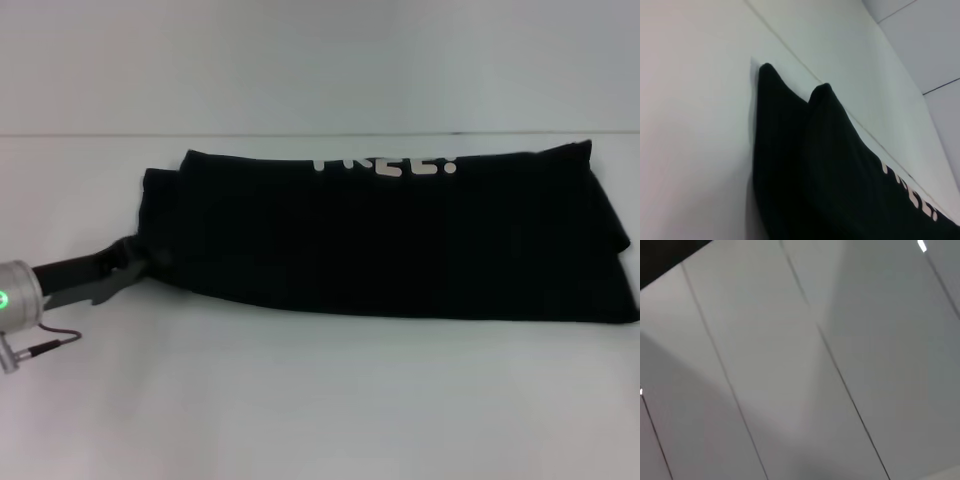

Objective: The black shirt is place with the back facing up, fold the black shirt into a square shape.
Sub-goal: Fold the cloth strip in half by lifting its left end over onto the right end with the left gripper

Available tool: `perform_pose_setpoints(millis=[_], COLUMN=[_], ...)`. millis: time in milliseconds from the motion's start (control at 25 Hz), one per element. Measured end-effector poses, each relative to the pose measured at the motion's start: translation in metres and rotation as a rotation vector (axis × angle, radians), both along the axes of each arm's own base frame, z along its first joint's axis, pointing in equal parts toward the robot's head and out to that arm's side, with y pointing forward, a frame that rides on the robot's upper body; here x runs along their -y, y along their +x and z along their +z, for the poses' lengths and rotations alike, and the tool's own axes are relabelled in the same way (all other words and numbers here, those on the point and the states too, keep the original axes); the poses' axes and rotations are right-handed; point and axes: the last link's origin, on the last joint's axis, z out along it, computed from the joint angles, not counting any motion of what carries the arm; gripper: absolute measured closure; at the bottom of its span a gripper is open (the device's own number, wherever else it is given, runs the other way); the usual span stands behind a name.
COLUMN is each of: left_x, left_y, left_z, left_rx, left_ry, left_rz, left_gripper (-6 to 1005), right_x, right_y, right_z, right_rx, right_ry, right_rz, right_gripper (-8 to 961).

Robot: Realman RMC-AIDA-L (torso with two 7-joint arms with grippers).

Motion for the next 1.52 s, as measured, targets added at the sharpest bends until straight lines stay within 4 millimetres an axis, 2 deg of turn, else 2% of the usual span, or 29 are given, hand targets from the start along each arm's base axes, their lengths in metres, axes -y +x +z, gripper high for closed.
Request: perform_pose_setpoints(millis=[280,520,680,800,960,1240,1440,1480,1520], left_x=[0.004,0.02,0.023,0.018,0.001,-0.039,-0.061,-0.061,-0.064], left_y=[-0.021,-0.049,-0.051,-0.042,-0.015,0.061,0.127,0.127,0.161], left_z=[0.026,0.045,0.049,0.046,0.041,0.036,0.012,0.012,-0.01], left_rx=[-0.073,-0.126,-0.122,-0.109,-0.059,0.0,-0.011,-0.011,-0.011], left_ry=[0.048,0.103,0.117,0.102,0.082,0.015,-0.085,-0.085,-0.139], left_rz=[0.03,0.129,0.134,0.096,0.032,-0.138,-0.285,-0.285,-0.365], left_gripper=[993,993,994,994,994,994,993,988,983], right_x=[0.003,-0.003,-0.007,-0.009,-0.008,-0.006,-0.009,-0.009,-0.01], right_y=[0.006,0.003,0.004,0.004,0.006,0.008,0.005,0.005,0.004], right_z=[-0.005,-0.003,-0.003,-0.004,-0.005,-0.004,-0.004,-0.004,-0.004], right_rx=[-0.039,-0.039,-0.053,-0.053,-0.059,-0.076,-0.078,-0.078,-0.078], right_ry=[-0.009,-0.014,-0.023,-0.051,-0.067,-0.073,-0.075,-0.075,-0.075], right_rz=[-0.016,-0.01,-0.024,-0.031,-0.039,-0.045,-0.037,-0.036,-0.034], right_gripper=[42,42,42,42,42,42,42,42,42])
